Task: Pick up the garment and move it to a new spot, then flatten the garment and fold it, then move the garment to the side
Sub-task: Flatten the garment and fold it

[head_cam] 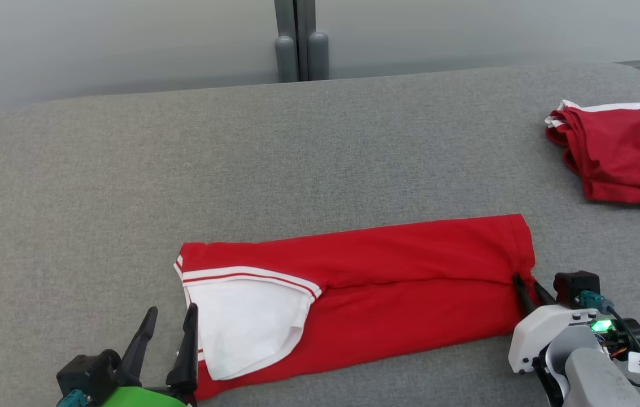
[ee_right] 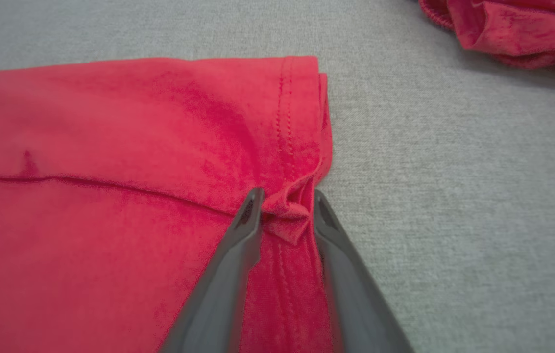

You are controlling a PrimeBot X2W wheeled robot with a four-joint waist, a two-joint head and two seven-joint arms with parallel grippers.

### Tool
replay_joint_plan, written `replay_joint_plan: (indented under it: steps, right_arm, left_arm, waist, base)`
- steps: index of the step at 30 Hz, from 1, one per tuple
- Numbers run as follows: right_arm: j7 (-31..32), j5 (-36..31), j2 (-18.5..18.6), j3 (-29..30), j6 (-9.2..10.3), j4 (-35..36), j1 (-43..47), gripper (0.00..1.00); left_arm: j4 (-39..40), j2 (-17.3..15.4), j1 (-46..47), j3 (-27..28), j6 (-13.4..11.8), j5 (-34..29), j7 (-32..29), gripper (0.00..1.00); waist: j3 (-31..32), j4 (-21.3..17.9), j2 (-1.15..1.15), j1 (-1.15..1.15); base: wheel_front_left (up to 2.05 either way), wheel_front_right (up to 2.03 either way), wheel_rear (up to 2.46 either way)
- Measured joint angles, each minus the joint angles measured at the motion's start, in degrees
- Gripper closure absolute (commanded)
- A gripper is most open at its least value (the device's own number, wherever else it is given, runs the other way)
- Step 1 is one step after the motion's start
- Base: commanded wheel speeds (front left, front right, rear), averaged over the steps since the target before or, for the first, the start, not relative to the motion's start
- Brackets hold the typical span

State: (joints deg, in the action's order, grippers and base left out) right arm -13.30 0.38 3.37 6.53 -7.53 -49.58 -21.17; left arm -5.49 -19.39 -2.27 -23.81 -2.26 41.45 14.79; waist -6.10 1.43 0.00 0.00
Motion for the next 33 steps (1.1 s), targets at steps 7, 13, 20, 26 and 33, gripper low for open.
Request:
replay_joint_plan:
  steps: [7,13,20,26,33]
  right_arm:
    - [-0.7,-0.1,0.0,1.5,-0.01,-1.9,-2.5,1.0]
    - [-0.6,1.3,4.4,5.3,-0.01,-0.7,-3.0,1.0]
    - [1.2,5.6,5.1,6.6,0.0,5.1,-0.9,1.0]
    - [3.3,8.8,2.4,2.2,0.01,12.2,1.0,1.0]
    - [6.4,12.6,0.0,-7.3,0.0,21.6,3.4,1.0]
  left_arm:
    - [-0.6,0.7,0.1,0.1,0.2,-2.6,0.2,0.0]
    - [-1.3,2.3,0.2,0.6,0.5,-3.6,0.2,0.0]
    - [-2.5,3.5,0.2,1.2,1.2,-5.4,0.2,0.0]
    - [-3.7,4.2,0.4,1.5,1.8,-6.2,0.3,0.0]
    - [-4.7,4.8,1.5,2.0,2.3,-6.7,0.3,0.0]
  waist:
    - [1.0,-2.1,0.0,0.0]
    - [2.0,-4.1,0.0,0.0]
    - [2.9,-6.2,0.0,0.0]
    - [3.0,-6.8,0.0,0.0]
    - [3.2,-5.8,0.0,0.0]
  base:
    - [0.0,0.0,0.0]
    - [0.0,0.0,0.0]
    - [0.0,0.0,0.0]
    - [0.0,0.0,0.0]
    - [0.0,0.0,0.0]
